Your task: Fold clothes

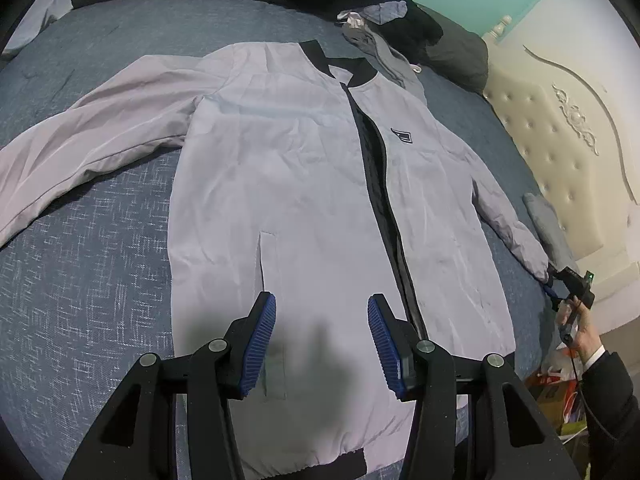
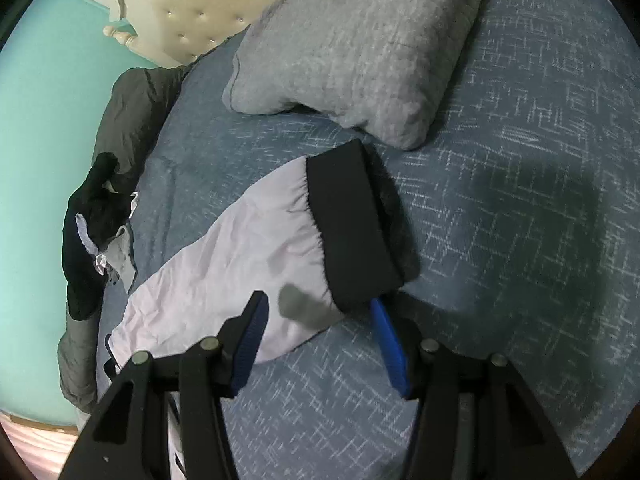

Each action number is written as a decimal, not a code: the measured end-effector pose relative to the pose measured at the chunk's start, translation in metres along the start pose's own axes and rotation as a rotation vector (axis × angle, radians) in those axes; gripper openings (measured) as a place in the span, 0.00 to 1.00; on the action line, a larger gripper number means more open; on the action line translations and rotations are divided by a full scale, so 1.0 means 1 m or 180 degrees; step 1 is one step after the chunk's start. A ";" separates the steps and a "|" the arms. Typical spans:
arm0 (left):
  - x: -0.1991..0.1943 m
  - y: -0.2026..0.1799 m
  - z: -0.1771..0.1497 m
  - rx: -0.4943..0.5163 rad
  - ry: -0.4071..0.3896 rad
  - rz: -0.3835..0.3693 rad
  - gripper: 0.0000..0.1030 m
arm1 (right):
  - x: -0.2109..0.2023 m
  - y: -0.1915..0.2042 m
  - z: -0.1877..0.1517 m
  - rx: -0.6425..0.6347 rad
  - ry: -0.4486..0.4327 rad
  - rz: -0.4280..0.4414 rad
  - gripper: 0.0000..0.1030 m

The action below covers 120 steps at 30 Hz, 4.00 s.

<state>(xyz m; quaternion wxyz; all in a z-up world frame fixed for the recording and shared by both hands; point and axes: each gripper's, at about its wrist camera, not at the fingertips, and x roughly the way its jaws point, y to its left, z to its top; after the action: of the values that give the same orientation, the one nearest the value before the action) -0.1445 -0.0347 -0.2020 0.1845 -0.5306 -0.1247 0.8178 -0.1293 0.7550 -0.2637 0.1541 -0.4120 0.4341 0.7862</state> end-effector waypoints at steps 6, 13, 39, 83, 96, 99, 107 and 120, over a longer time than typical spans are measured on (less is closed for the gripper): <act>0.001 0.007 0.003 -0.0039 0.0015 0.0033 0.51 | -0.005 -0.006 0.003 -0.0108 -0.0150 0.0028 0.21; -0.005 0.009 0.005 -0.0093 -0.0013 0.0009 0.51 | -0.026 0.022 0.014 -0.0418 -0.0400 0.0181 0.14; -0.036 -0.009 0.020 -0.0153 -0.0268 -0.0187 0.51 | -0.113 0.246 0.029 -0.1659 -0.0649 0.1077 0.12; -0.056 0.085 0.000 -0.0607 -0.0342 -0.0260 0.51 | 0.034 0.438 -0.501 -0.4143 0.2031 0.2092 0.11; -0.029 0.078 0.017 -0.0501 -0.0270 -0.0152 0.51 | 0.045 0.394 -0.481 -0.3809 0.2277 0.1896 0.38; -0.013 0.074 0.019 -0.0431 -0.0176 -0.0134 0.51 | 0.039 0.384 -0.458 -0.3779 0.2154 0.1797 0.38; 0.037 0.059 0.013 -0.0070 0.0133 -0.0081 0.51 | 0.043 0.340 -0.378 -0.3427 0.1914 0.1493 0.38; 0.048 0.045 -0.001 0.0312 0.0204 0.0015 0.01 | 0.048 0.289 -0.300 -0.2927 0.1715 0.1334 0.38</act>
<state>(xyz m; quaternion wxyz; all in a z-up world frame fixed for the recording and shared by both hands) -0.1687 -0.0545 -0.2600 0.2123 -0.5472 -0.0773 0.8060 -0.1780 0.3402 -0.2252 -0.3163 -0.5277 0.1438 0.7752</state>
